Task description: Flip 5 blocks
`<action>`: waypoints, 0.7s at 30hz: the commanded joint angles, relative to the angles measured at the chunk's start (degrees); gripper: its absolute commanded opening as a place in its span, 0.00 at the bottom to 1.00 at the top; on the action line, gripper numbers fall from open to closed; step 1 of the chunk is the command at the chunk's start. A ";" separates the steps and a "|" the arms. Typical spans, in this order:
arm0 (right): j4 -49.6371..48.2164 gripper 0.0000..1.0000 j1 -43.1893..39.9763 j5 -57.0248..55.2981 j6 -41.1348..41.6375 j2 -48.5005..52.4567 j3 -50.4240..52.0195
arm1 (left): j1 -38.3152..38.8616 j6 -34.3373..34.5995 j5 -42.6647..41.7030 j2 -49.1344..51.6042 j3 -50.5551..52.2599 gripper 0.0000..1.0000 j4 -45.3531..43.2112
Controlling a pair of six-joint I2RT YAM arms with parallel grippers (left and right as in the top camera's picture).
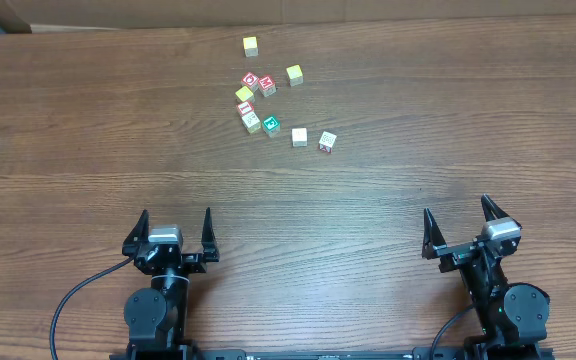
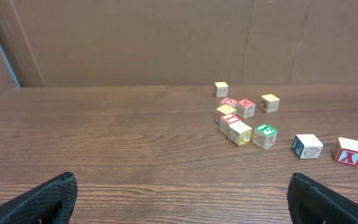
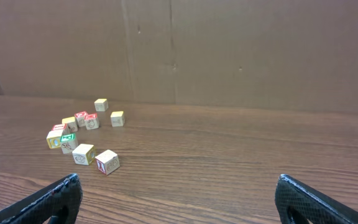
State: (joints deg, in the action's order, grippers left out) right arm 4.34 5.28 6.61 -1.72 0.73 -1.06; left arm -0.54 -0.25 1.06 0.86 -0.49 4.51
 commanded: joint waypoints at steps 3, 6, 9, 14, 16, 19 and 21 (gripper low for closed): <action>-0.13 1.00 -0.22 -0.55 -0.24 -0.57 0.61 | -0.48 -1.46 -0.50 -0.61 0.22 1.00 -0.13; -0.11 1.00 -0.22 -0.55 -0.22 -0.57 0.61 | -0.48 -1.46 -0.50 -0.61 0.22 1.00 -0.11; -0.11 1.00 -0.22 -0.55 -0.24 -0.57 0.61 | -0.48 -1.46 -0.50 -0.61 0.22 1.00 -0.13; -0.11 1.00 -0.22 -0.52 -0.22 -0.57 0.61 | -0.48 -1.46 -0.50 -0.61 0.22 1.00 -0.11; -0.13 1.00 -0.22 -0.52 -0.22 -0.57 0.61 | -0.48 -1.46 -0.50 -0.61 0.22 1.00 -0.11; -0.13 1.00 -0.22 -0.52 -0.22 -0.57 0.61 | -0.48 -1.51 -0.48 -0.61 0.22 1.00 -0.44; -0.13 1.00 -0.20 -0.50 -0.20 -0.57 0.61 | -0.48 -1.49 -0.50 -0.61 0.22 1.00 -1.22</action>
State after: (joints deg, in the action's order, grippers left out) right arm 4.32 5.28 6.59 -1.74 0.73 -1.06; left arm -0.54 -0.25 1.06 0.86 -0.49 4.12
